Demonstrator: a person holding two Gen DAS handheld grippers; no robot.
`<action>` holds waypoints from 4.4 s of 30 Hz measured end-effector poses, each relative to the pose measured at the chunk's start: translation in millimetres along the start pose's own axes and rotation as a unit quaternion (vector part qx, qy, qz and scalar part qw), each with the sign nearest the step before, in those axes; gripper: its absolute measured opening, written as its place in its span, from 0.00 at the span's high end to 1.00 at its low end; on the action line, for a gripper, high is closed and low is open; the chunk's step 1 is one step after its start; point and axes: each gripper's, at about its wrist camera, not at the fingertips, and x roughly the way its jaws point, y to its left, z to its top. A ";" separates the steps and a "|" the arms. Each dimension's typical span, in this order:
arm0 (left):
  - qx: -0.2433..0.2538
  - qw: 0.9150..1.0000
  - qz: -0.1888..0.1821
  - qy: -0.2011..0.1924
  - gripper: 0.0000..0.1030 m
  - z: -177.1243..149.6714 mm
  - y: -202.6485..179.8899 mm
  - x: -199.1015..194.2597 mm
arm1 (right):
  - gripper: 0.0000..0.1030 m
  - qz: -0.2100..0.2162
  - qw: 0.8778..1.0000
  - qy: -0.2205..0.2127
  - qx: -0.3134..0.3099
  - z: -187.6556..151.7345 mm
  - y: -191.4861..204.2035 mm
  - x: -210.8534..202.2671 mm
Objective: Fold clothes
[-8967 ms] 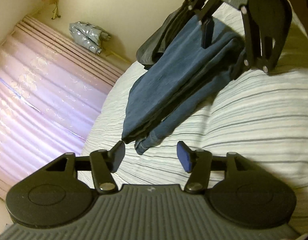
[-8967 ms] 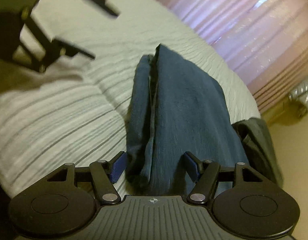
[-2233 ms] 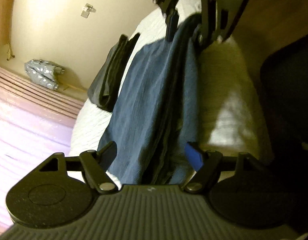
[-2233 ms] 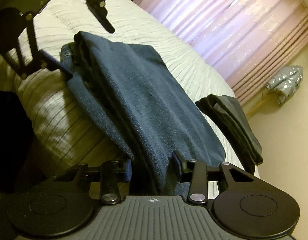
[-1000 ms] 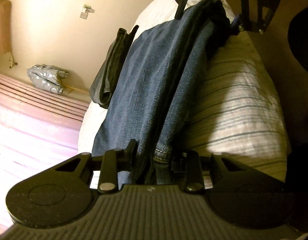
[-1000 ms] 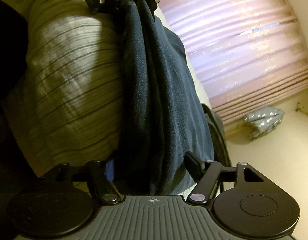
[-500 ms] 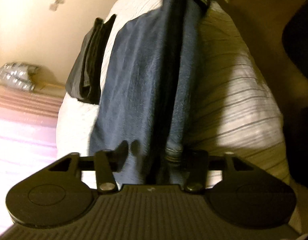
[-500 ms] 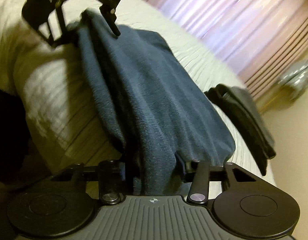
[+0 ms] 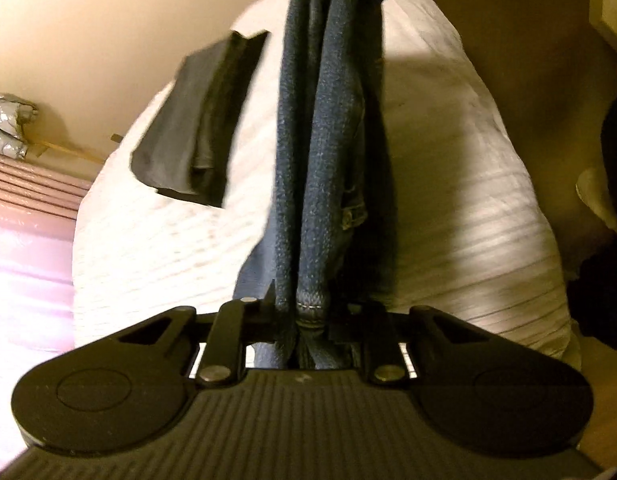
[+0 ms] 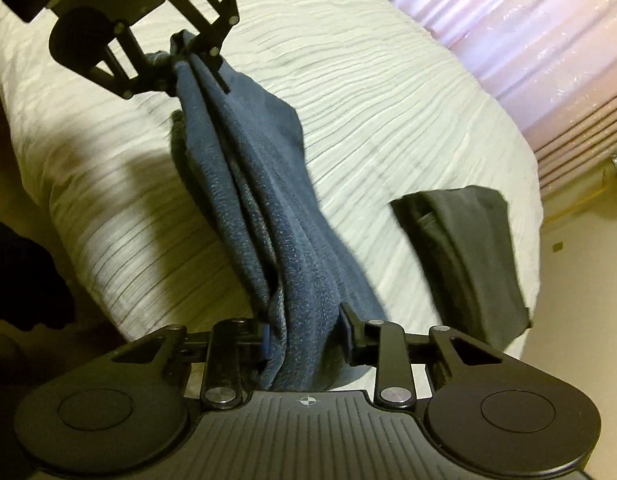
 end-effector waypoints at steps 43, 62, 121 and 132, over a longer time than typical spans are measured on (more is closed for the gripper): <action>0.010 0.998 0.056 0.013 0.84 13.8 103.4 11.4 | 0.77 -0.026 0.998 -0.059 0.025 43.3 -153.9 -49.2; -0.035 0.998 -0.018 0.055 0.84 37.9 58.6 74.9 | 0.42 0.063 0.983 -0.019 0.169 -37.5 -64.3 38.1; 0.049 0.997 0.063 0.013 0.84 -2.3 -113.4 95.7 | 0.80 -0.068 0.997 -0.040 0.021 -31.4 34.5 142.8; 0.093 0.992 0.087 0.000 0.69 -18.1 -128.3 105.8 | 0.36 -0.067 0.997 -0.033 0.004 -32.9 36.4 126.5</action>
